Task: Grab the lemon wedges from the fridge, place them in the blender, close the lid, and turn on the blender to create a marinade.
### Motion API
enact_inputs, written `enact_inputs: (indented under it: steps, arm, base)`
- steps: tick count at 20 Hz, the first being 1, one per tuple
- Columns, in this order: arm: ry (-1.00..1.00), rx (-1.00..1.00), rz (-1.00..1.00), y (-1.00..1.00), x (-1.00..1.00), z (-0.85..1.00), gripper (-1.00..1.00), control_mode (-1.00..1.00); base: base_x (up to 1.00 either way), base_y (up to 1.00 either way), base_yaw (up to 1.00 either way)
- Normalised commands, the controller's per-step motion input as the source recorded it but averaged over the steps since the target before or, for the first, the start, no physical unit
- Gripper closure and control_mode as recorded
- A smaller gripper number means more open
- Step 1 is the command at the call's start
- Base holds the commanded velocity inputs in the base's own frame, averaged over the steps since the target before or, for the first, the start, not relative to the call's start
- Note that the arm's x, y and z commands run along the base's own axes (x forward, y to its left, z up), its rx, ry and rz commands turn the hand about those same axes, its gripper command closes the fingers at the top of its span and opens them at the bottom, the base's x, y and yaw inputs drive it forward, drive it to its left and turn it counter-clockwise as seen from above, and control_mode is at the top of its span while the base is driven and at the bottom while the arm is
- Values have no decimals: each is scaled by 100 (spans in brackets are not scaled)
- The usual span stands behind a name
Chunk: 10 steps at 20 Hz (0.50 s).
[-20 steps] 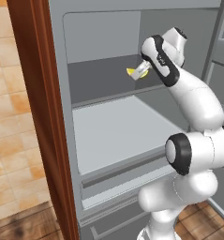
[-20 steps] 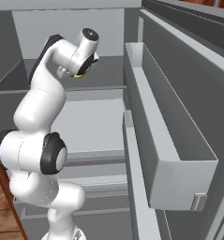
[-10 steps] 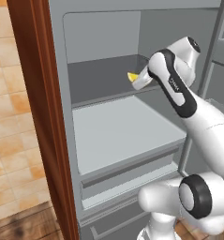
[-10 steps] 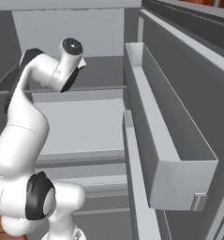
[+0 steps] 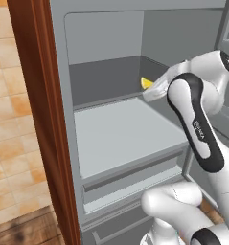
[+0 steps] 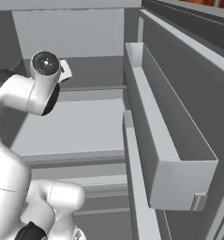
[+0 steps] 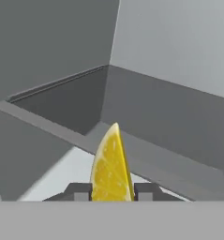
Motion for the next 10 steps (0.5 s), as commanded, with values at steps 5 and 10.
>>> enact_inputs:
  steps: [5,10]
  arm:
    - [0,8,-14,-3,-100,-1,100,-100]
    - [0,3,-15,-3,-100,-22,100,-100]
  base:
    - [0,0,0]
    - [0,0,0]
